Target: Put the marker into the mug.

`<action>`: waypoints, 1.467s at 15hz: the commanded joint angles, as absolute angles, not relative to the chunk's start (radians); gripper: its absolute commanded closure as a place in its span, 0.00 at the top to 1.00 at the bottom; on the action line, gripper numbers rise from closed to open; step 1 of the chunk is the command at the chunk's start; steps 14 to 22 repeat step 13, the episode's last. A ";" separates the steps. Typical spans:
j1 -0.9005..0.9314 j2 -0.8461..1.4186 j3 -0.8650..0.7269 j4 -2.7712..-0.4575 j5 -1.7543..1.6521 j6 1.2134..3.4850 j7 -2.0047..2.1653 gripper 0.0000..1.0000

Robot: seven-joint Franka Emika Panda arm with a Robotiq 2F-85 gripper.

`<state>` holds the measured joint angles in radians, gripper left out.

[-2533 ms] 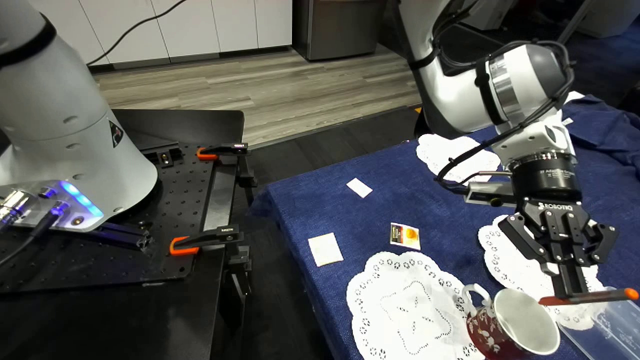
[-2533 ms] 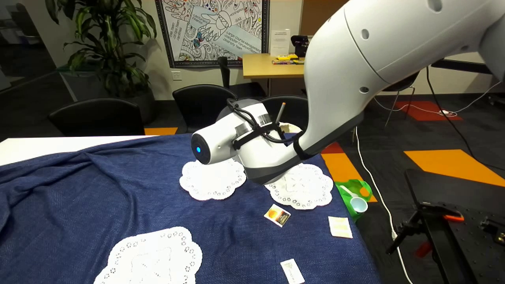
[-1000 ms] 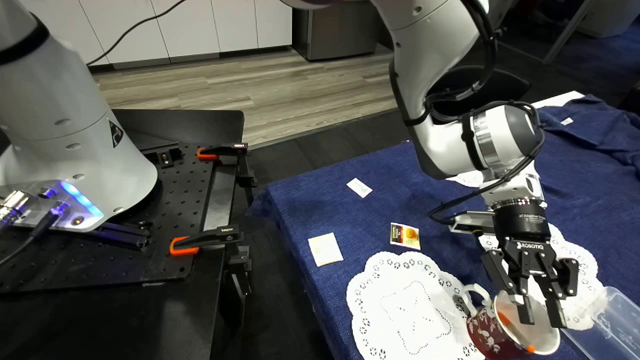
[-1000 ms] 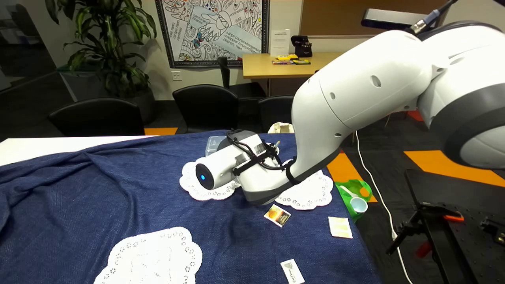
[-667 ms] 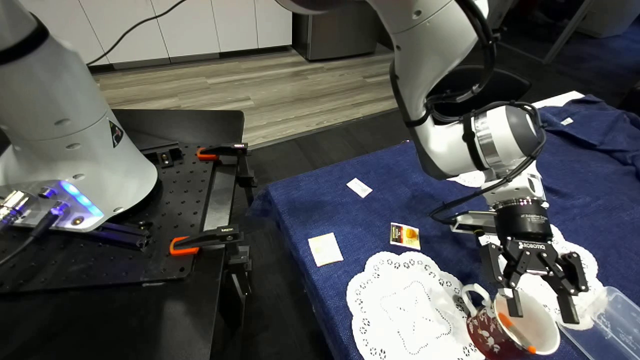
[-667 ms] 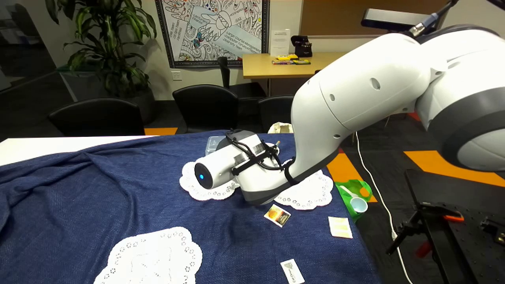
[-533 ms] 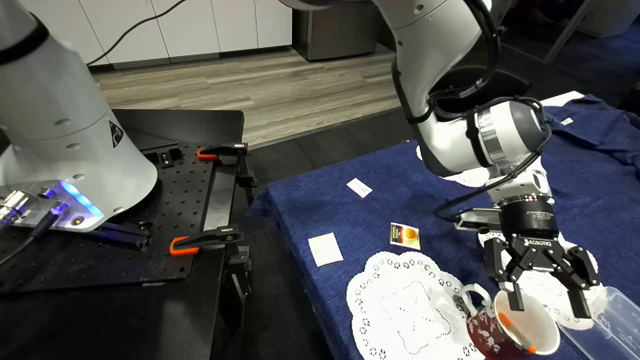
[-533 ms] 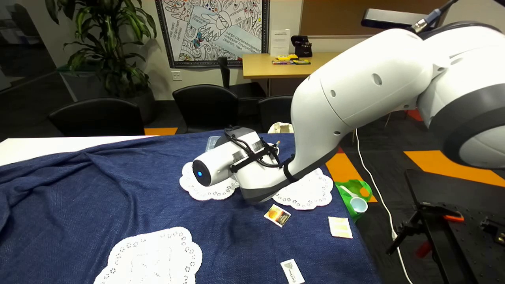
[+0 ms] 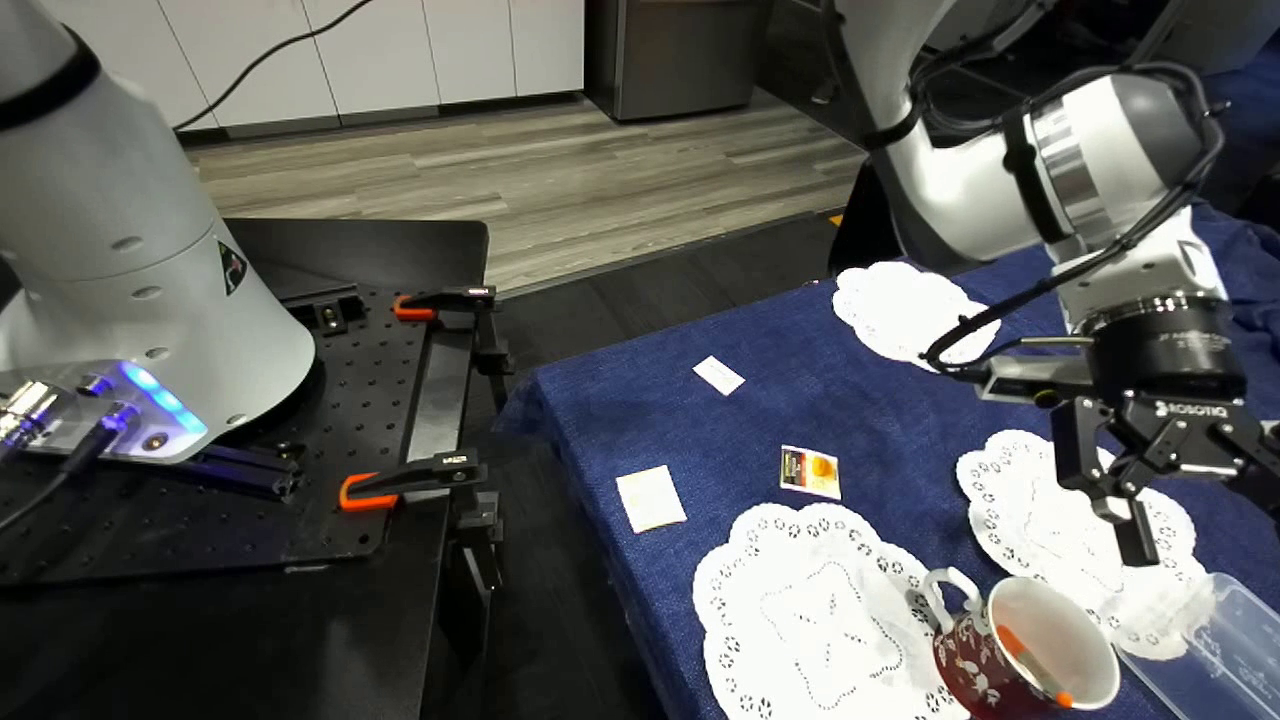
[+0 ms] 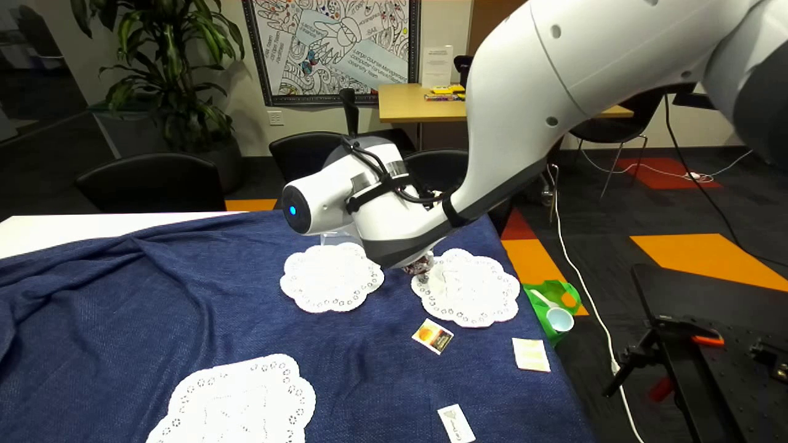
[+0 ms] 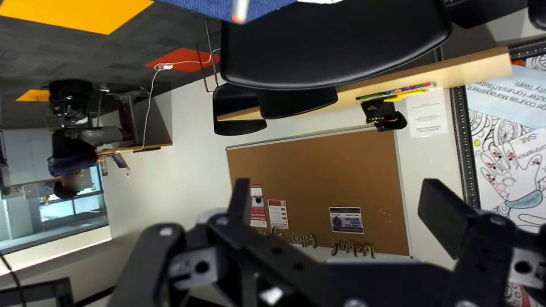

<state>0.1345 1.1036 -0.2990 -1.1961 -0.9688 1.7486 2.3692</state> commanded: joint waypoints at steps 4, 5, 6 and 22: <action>0.168 0.819 -0.263 -1.496 -1.030 1.720 2.464 1.00; 0.166 0.794 -0.257 -1.521 -1.040 1.719 2.471 1.00; 0.161 0.769 -0.249 -1.547 -1.048 1.723 2.480 1.00; 0.127 0.785 -0.217 -1.519 -1.064 1.714 2.453 1.00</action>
